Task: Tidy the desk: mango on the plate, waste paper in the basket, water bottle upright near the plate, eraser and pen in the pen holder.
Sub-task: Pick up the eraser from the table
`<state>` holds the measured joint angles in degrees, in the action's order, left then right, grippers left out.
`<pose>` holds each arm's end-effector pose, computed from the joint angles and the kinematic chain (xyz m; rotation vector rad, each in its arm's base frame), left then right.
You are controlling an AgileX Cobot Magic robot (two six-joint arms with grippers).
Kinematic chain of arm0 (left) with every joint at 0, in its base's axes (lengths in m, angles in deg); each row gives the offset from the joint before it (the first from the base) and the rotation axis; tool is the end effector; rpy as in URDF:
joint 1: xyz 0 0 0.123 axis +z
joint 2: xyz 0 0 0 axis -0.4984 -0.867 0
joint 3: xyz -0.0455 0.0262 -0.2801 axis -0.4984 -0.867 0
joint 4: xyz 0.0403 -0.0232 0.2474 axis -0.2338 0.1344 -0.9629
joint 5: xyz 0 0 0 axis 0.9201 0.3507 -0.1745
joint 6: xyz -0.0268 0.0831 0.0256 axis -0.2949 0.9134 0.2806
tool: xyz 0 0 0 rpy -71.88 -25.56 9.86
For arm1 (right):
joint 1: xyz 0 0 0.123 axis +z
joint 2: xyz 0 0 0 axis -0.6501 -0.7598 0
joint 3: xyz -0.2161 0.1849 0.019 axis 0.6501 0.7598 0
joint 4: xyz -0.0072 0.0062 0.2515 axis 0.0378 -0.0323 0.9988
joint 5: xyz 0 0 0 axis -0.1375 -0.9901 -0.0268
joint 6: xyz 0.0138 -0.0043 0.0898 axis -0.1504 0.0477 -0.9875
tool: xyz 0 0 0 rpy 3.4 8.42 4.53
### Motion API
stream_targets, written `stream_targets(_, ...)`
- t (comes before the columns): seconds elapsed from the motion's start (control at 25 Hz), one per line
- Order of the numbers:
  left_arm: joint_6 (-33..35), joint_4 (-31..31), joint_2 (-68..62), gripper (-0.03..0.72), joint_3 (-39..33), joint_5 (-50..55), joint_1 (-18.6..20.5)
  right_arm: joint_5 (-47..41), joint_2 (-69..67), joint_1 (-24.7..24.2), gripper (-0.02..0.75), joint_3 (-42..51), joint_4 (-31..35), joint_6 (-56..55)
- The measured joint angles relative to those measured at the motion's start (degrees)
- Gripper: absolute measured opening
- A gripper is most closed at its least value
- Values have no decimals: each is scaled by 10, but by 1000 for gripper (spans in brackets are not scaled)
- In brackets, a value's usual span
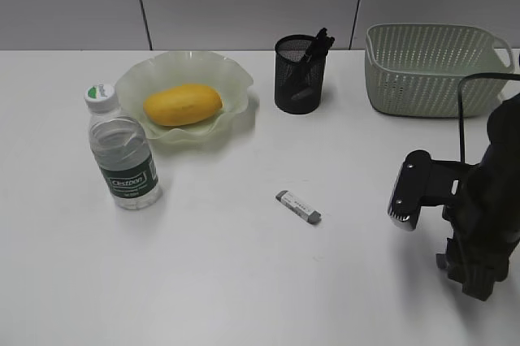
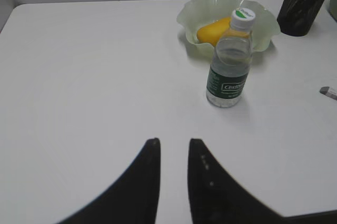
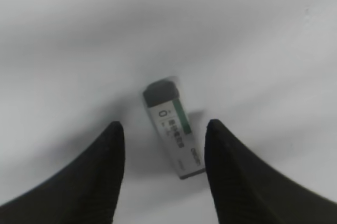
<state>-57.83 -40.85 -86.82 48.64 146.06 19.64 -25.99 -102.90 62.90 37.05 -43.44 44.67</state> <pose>-0.0100 0.0026 0.2880 0.0906 1.9979 -0.1601 0.2431 0.0901 0.1194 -1.6200 2.6025 -0.1751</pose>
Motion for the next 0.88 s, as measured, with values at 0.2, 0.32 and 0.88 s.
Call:
stream_targets(0.2,0,0,0,141,0,0,0,50,-1,0,350,4,-6,0)
stream_targets(0.32,0,0,0,141,0,0,0,55,-11,0,341,4,-11,0)
stream_targets(0.88,0,-1,0,141,0,0,0,40,-35,1,104,-13,4,-14)
